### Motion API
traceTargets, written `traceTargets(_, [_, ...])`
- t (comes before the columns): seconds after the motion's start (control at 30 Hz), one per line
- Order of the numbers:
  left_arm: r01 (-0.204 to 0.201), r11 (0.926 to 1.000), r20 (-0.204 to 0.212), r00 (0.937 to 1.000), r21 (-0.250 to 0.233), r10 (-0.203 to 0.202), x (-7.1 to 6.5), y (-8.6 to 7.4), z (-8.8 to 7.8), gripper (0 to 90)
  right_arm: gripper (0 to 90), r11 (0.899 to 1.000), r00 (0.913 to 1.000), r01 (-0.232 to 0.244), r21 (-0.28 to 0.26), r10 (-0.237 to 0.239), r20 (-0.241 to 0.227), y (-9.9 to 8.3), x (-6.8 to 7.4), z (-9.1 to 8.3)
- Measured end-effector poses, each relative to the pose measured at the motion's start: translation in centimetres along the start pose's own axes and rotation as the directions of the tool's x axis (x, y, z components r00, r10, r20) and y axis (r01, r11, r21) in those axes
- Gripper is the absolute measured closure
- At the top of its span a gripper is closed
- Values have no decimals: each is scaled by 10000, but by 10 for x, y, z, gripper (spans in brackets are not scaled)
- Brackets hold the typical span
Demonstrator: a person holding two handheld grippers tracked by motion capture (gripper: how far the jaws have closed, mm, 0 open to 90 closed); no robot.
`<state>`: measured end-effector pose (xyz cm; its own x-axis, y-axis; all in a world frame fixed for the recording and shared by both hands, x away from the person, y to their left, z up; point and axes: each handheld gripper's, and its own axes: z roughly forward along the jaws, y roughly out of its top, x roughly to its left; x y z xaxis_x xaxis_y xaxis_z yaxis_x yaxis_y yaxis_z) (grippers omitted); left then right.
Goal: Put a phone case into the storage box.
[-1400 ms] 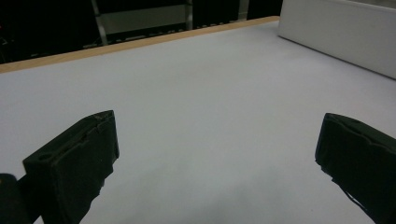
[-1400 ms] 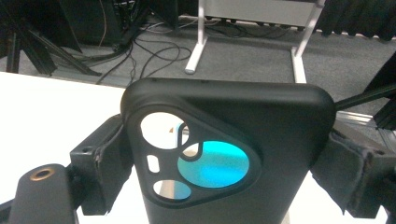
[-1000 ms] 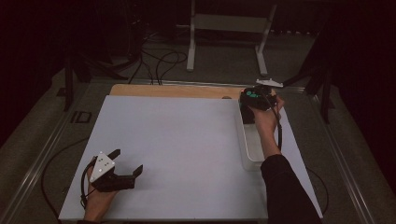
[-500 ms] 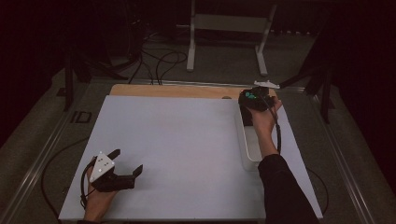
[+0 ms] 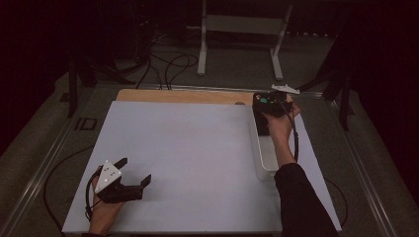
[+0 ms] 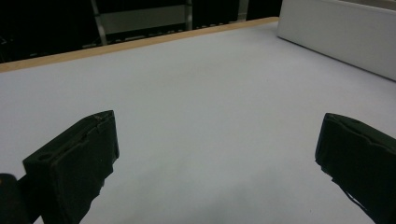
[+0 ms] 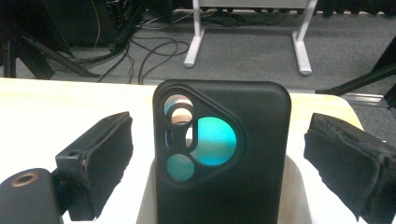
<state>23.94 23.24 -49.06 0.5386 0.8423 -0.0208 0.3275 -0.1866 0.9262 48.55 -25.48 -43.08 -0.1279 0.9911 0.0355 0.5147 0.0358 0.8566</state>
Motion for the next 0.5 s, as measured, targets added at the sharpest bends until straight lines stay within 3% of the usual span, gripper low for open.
traceTargets(0.2, [-7,10000,7,10000,5,7,0,0,0,0,80,10000,10000,25,-86,-26,-85,0,-1,-5])
traceTargets(0.5, [-8,10000,32,10000,55,8,-1,0,1,0,80,9998,9967,132,-147,-143,-802,2,0,-23])
